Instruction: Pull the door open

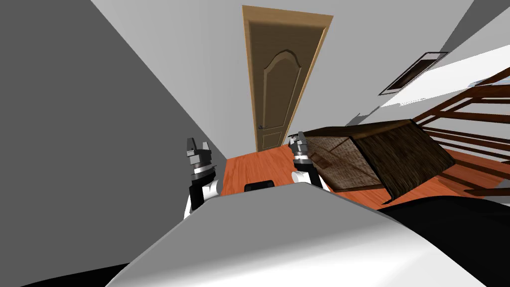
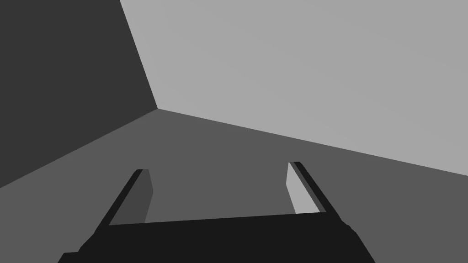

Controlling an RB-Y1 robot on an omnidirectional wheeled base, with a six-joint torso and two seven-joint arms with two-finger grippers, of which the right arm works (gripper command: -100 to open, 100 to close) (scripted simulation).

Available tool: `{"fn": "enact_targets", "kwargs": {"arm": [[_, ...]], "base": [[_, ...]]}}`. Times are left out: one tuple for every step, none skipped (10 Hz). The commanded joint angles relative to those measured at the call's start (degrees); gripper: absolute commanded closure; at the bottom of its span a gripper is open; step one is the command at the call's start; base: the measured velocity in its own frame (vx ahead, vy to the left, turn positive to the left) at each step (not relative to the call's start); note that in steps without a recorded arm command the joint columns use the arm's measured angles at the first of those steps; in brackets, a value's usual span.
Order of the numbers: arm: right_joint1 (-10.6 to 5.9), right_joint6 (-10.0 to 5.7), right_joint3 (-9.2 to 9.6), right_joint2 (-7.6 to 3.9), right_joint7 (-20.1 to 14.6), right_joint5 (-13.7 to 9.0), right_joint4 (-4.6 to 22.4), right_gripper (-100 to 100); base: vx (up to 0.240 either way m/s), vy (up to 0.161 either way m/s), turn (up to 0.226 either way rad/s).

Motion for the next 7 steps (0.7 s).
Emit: {"fn": "enact_targets", "kwargs": {"arm": [[-0.68, -0.52, -0.07, -0.46, -0.6, 0.4, 1.9, -100], [-0.9, -0.69, -0.09, -0.61, -0.9, 0.6, 2.5, -100], [-1.36, -1.05, -0.14, -0.91, -1.3, 0.9, 3.8, -100], [-2.0, -1.54, -0.21, -1.33, -1.9, 1.3, 5.6, -100], [-2.32, -1.78, -0.24, -1.53, -2.2, 1.5, 6.5, -100], [-3.05, -2.35, -0.32, -2.0, -2.9, 2.0, 8.6, -100], [-3.45, -2.66, -0.36, -2.25, -3.3, 2.3, 9.7, -100]], "base": [[0.09, -0.084, 0.052], [0.18, 0.021, -0.01], [0.172, 0.033, 0.002], [0.196, 0.03, 0.027], [0.169, 0.036, 0.019], [0.141, 0.026, 0.022], [0.113, -0.003, 0.02]]}}
